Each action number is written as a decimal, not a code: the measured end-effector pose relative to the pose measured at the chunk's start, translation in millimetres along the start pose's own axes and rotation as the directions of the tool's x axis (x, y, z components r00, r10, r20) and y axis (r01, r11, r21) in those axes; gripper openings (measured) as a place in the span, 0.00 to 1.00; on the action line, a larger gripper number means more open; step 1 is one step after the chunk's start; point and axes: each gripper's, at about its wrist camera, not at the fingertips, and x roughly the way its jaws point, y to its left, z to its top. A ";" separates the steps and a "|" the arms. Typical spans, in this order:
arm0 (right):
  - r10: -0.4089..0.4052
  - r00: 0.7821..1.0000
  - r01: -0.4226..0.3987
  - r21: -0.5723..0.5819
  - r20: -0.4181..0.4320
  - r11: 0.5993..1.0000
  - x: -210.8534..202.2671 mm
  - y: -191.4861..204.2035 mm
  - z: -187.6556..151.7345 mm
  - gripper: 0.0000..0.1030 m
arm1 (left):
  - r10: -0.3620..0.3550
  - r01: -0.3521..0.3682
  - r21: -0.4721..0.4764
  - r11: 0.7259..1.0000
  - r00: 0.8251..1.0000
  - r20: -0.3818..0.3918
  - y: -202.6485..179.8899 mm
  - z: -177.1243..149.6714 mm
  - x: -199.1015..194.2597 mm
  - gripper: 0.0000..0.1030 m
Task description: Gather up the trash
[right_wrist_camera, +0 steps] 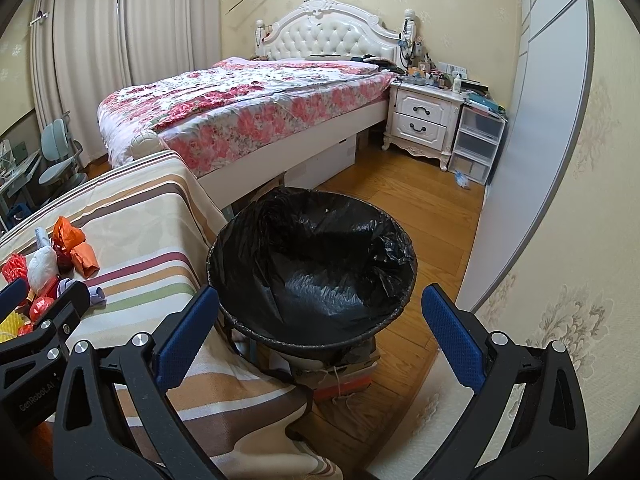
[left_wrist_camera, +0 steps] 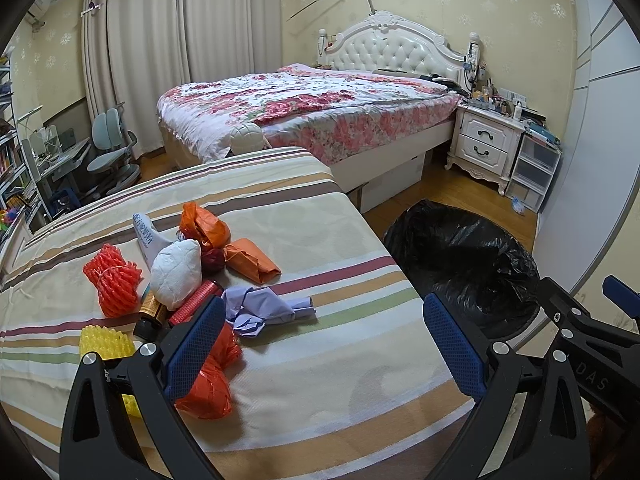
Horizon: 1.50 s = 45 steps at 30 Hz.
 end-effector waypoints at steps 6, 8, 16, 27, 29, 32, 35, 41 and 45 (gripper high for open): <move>-0.002 1.000 0.002 0.001 -0.003 1.000 -0.8 -3.6 -2.9 0.96 | 0.000 0.000 0.000 1.000 1.000 0.000 0.1 0.0 0.1 0.94; -0.003 1.000 0.003 0.002 -0.004 1.000 -0.7 -6.1 -5.8 0.96 | 0.000 0.000 0.000 1.000 1.000 0.000 -0.1 0.1 0.1 0.94; -0.003 1.000 0.003 0.003 -0.005 1.000 -0.3 -8.1 -8.0 0.96 | -0.001 0.001 0.002 1.000 1.000 -0.001 -0.3 0.2 0.1 0.94; -0.003 1.000 0.003 0.004 -0.007 1.000 -0.7 -7.5 -5.5 0.96 | 0.000 0.000 0.005 1.000 1.000 -0.002 0.5 0.1 0.3 0.94; -0.002 1.000 0.002 0.004 -0.006 1.000 -0.7 -7.5 -6.0 0.96 | 0.003 -0.003 0.004 1.000 1.000 -0.001 0.9 0.2 0.4 0.94; 0.004 1.000 -0.004 0.000 -0.006 1.000 -2.2 -7.8 -7.8 0.96 | 0.010 -0.010 0.002 1.000 1.000 0.001 3.2 0.1 -2.4 0.94; 0.019 1.000 -0.019 -0.010 -0.004 1.000 -6.8 -1.4 -5.0 0.96 | 0.015 -0.015 0.005 1.000 1.000 0.001 1.1 -1.2 -4.9 0.94; 0.051 0.999 -0.051 -0.027 -0.003 0.998 -18.2 13.2 0.4 0.96 | 0.035 -0.035 -0.002 0.999 0.999 0.005 20.0 -0.5 -16.0 0.94; 0.072 0.997 -0.072 -0.049 0.000 0.996 -25.2 29.2 -1.2 0.96 | 0.055 -0.055 -0.020 0.998 0.998 -0.011 40.0 -4.3 -23.4 0.93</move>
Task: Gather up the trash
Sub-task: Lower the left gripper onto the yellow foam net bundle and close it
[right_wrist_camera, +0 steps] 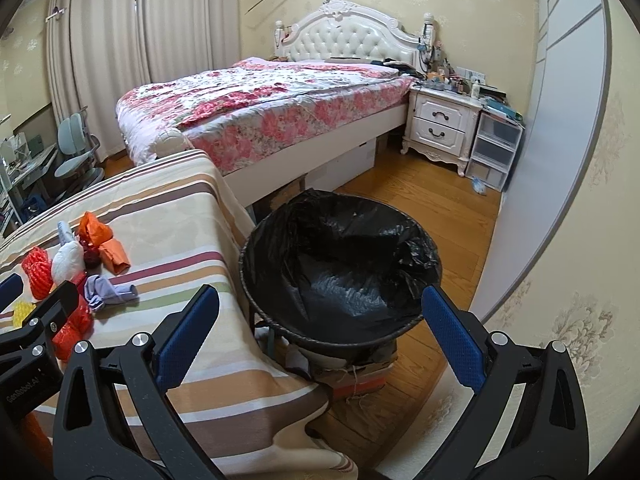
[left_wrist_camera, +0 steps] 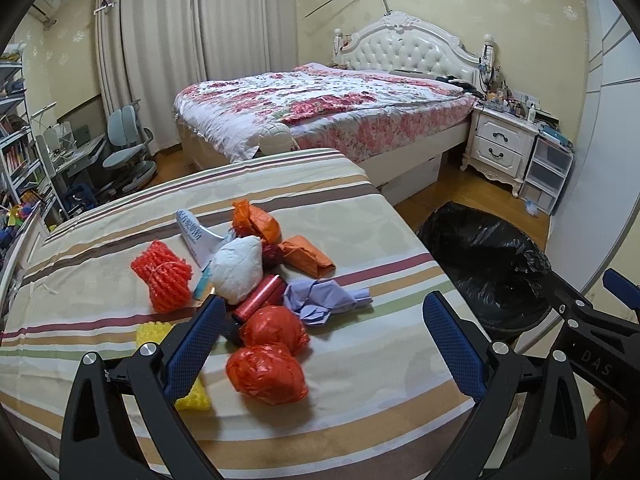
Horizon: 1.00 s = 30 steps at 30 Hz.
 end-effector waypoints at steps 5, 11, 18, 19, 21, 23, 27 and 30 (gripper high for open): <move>0.039 0.999 -0.040 -0.022 -0.010 0.999 1.0 19.7 1.1 0.96 | 0.032 -0.032 -0.025 0.999 0.999 -0.012 30.7 -8.0 -6.9 0.93; 0.083 0.996 -0.085 -0.063 -0.026 0.994 1.4 44.4 -2.8 0.91 | 0.074 -0.074 -0.056 0.996 0.997 -0.007 65.8 -18.6 -17.0 0.93; 0.138 0.988 -0.143 -0.093 -0.064 0.985 2.0 64.6 -6.8 0.80 | 0.102 -0.103 -0.060 0.993 0.995 -0.009 86.2 -28.5 -20.7 0.93; 0.141 0.988 -0.147 -0.095 -0.067 0.985 2.0 66.5 -6.9 0.80 | 0.102 -0.102 -0.060 0.993 0.995 -0.011 88.8 -28.8 -20.4 0.92; 0.148 0.986 -0.155 -0.099 -0.073 0.983 2.8 70.4 -7.7 0.80 | 0.105 -0.106 -0.060 0.993 0.994 -0.019 92.5 -32.0 -18.9 0.92; 0.152 0.985 -0.159 -0.103 -0.080 0.982 5.0 73.5 -9.0 0.80 | 0.104 -0.106 -0.062 0.992 0.994 -0.034 96.8 -35.7 -15.2 0.89; 0.158 0.983 -0.167 -0.104 -0.093 0.980 9.1 77.4 -12.6 0.80 | 0.091 -0.096 -0.068 0.993 0.993 -0.078 103.4 -42.0 -5.3 0.75; 0.162 0.982 -0.173 -0.104 -0.100 0.979 12.3 80.8 -14.4 0.80 | 0.097 -0.104 -0.070 0.992 0.991 -0.089 106.4 -45.7 -1.2 0.75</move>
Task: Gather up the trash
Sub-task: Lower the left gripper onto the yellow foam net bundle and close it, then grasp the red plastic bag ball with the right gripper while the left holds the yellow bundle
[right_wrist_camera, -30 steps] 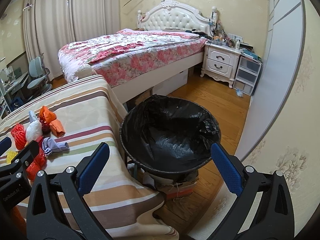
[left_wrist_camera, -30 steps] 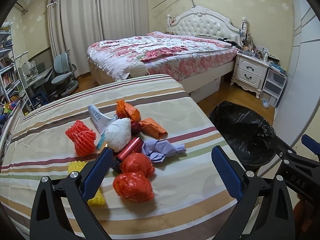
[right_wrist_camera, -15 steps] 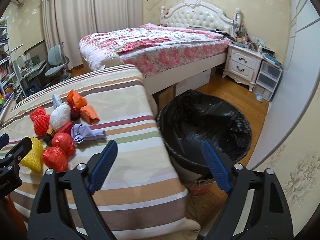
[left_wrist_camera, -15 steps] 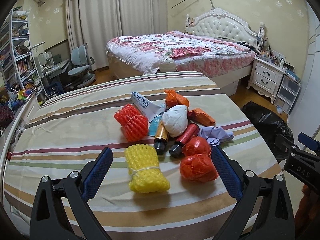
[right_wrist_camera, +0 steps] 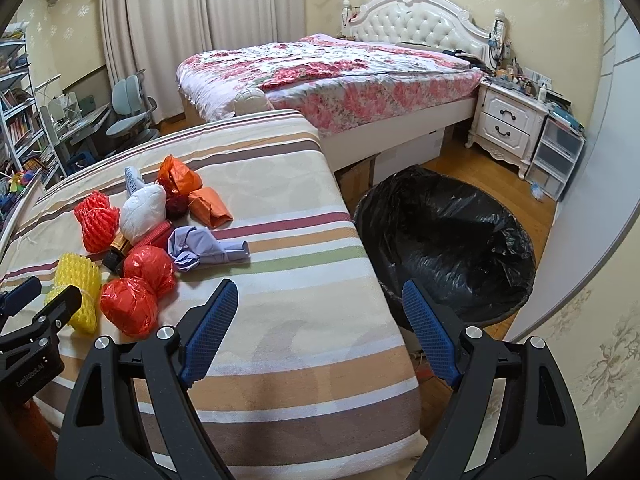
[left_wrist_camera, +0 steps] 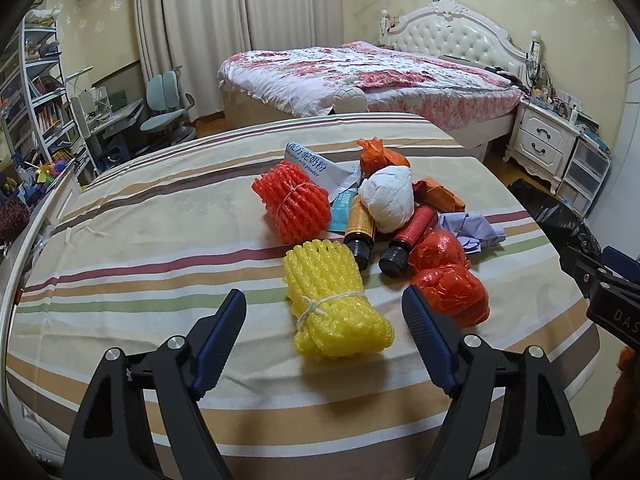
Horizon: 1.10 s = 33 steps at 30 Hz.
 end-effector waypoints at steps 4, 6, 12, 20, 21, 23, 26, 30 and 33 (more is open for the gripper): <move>0.010 1.000 -0.010 -0.003 -0.007 1.000 1.7 3.1 -1.8 0.80 | 0.000 0.000 0.004 1.000 1.000 -0.017 0.3 -3.0 6.6 0.76; 0.016 1.000 -0.016 -0.007 -0.007 1.000 1.8 5.6 -2.7 0.80 | -0.010 0.009 -0.009 1.000 0.999 -0.036 4.0 -4.3 10.1 0.75; 0.031 0.999 -0.031 -0.020 -0.010 0.999 1.8 14.1 -4.7 0.80 | -0.053 0.051 -0.021 0.998 0.996 -0.076 9.9 -9.9 16.5 0.49; 0.061 0.998 -0.061 -0.044 -0.004 0.997 -4.1 30.0 -4.0 0.80 | -0.049 0.048 -0.022 0.999 0.998 -0.047 19.8 -12.9 6.1 0.44; 0.066 0.998 -0.066 -0.048 -0.001 0.997 -5.5 33.0 -4.0 0.80 | -0.047 0.045 -0.027 0.999 0.998 -0.043 22.6 -13.0 4.3 0.44; 0.084 0.996 -0.084 -0.061 0.002 0.995 -8.4 41.2 -3.9 0.80 | -0.041 0.039 -0.037 0.999 0.998 -0.037 28.6 -12.6 0.4 0.44; 0.111 0.994 -0.110 -0.088 -0.004 0.990 -9.0 56.5 -4.0 0.80 | -0.017 0.016 -0.039 0.999 0.999 -0.028 36.1 -13.7 -4.1 0.44; 0.150 0.988 -0.152 -0.120 -0.029 0.981 -5.9 75.2 -6.8 0.80 | 0.014 -0.016 -0.056 0.998 0.999 -0.032 50.2 -14.7 -5.1 0.44; 0.167 0.985 -0.172 -0.150 -0.042 0.974 -3.8 90.3 -8.9 0.80 | 0.024 -0.027 -0.083 0.996 0.999 -0.039 62.8 -17.0 -4.4 0.44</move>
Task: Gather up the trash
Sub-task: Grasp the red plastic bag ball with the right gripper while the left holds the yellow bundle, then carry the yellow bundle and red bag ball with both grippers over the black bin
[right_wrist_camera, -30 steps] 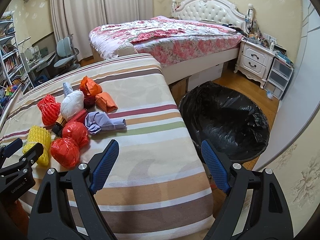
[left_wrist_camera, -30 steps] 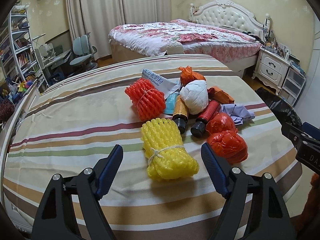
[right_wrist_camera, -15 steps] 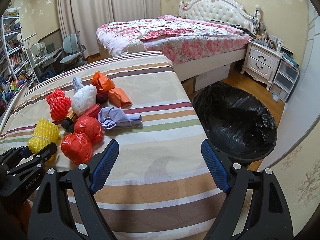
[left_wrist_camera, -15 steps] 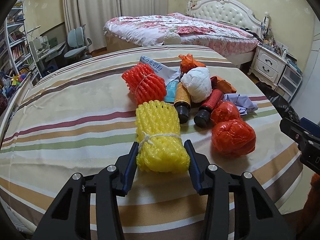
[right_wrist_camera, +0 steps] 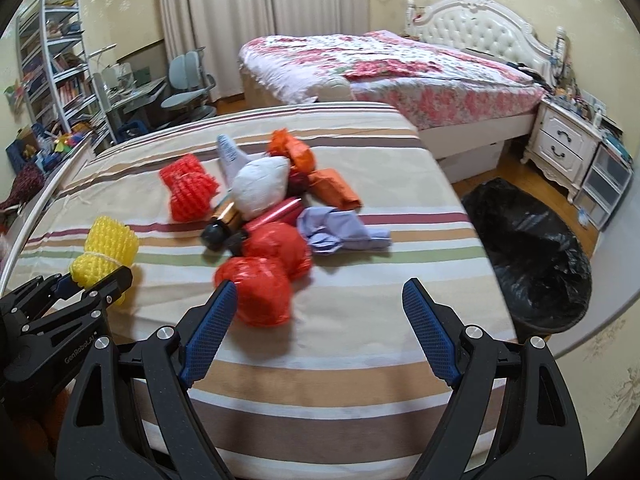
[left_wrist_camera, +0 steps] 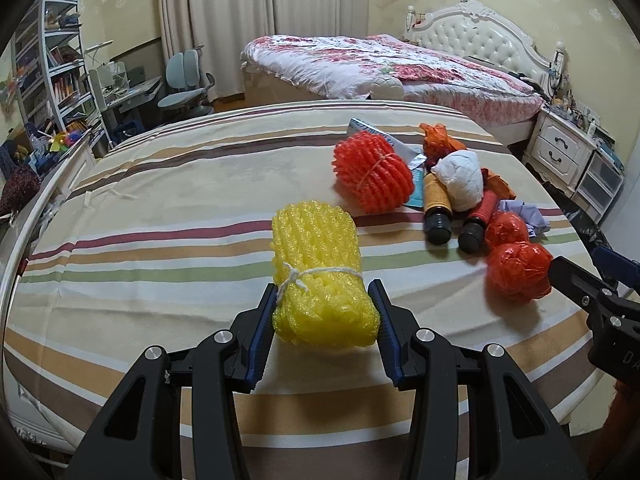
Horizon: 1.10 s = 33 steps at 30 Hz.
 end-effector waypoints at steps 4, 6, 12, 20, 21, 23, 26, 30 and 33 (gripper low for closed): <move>0.010 1.000 -0.010 -0.033 -0.005 0.999 5.9 15.4 2.2 0.80 | 0.004 -0.004 -0.022 1.000 1.000 -0.009 12.5 -1.2 3.3 0.44; 0.007 1.000 -0.007 -0.041 -0.014 0.999 11.8 20.0 2.7 0.80 | 0.002 -0.003 -0.030 1.000 1.000 -0.011 16.3 -1.6 5.0 0.44; 0.035 0.998 -0.037 -0.040 -0.053 0.999 25.6 22.8 2.3 0.57 | -0.016 0.015 -0.041 0.999 1.000 -0.004 19.5 -1.1 6.8 0.44; 0.062 0.996 -0.065 -0.037 -0.058 0.997 20.4 23.8 -1.8 0.39 | -0.034 0.034 -0.039 0.999 0.999 0.001 18.6 -1.6 6.4 0.44; 0.062 0.997 -0.064 -0.036 -0.054 0.997 18.5 23.3 -1.3 0.38 | -0.036 0.036 -0.039 0.999 0.999 0.003 17.4 -1.0 5.7 0.44; 0.067 0.997 -0.069 -0.030 -0.045 0.997 12.9 20.3 -0.1 0.38 | -0.042 0.042 -0.035 0.999 0.999 0.010 14.2 0.3 3.0 0.44; 0.068 0.998 -0.068 -0.020 -0.018 0.997 1.4 13.4 4.2 0.38 | -0.056 0.057 -0.024 0.998 0.998 0.025 6.3 3.6 -2.5 0.44; 0.046 0.999 -0.046 -0.006 0.018 0.999 -10.6 -2.9 9.8 0.38 | -0.080 0.080 -0.008 0.997 0.996 0.047 -8.1 11.0 -9.6 0.44; 0.016 0.999 -0.016 0.018 0.036 1.000 -16.4 -22.5 15.8 0.38 | -0.108 0.108 0.010 0.994 0.992 0.068 -22.6 19.2 -14.5 0.44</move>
